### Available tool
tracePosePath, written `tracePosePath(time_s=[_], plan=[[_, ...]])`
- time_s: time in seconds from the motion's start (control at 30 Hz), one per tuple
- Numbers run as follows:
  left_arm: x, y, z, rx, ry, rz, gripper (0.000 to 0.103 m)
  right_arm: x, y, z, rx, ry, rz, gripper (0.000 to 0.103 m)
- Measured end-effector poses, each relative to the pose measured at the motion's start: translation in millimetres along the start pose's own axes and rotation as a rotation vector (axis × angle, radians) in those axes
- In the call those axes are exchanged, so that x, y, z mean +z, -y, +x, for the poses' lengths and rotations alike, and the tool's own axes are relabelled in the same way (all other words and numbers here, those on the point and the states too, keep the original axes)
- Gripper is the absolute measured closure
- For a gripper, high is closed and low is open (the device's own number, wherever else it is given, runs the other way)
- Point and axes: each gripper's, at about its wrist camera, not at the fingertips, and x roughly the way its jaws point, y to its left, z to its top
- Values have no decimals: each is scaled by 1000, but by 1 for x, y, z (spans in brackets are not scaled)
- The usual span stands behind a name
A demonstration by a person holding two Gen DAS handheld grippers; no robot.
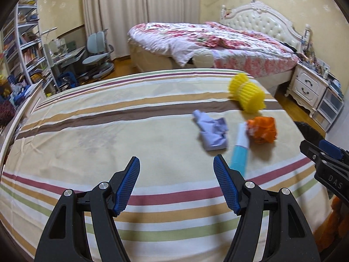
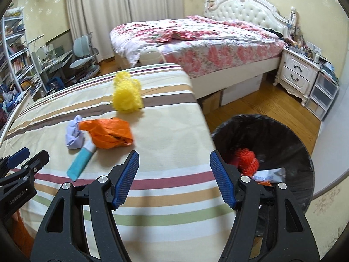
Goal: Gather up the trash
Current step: 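Move both open grippers back over the bed toward the remaining items, then grasp the lavender cloth with the left gripper while the right gripper grasps the orange bag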
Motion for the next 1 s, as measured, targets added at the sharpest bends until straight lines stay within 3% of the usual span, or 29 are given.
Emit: tracePosePath(time_s=[0.43, 0.8, 0.93, 1.0], plan=[[1, -52, 11, 50, -19, -87, 35, 10, -69, 11, 80, -14, -114, 32], [1, -59, 17, 30, -32, -101, 33, 22, -78, 28, 45, -27, -105, 33], [2, -54, 17, 12, -29, -98, 33, 23, -71, 32, 50, -43, -89, 49], [3, -50, 18, 3, -27, -92, 33, 22, -67, 32, 46, -49, -87, 51]])
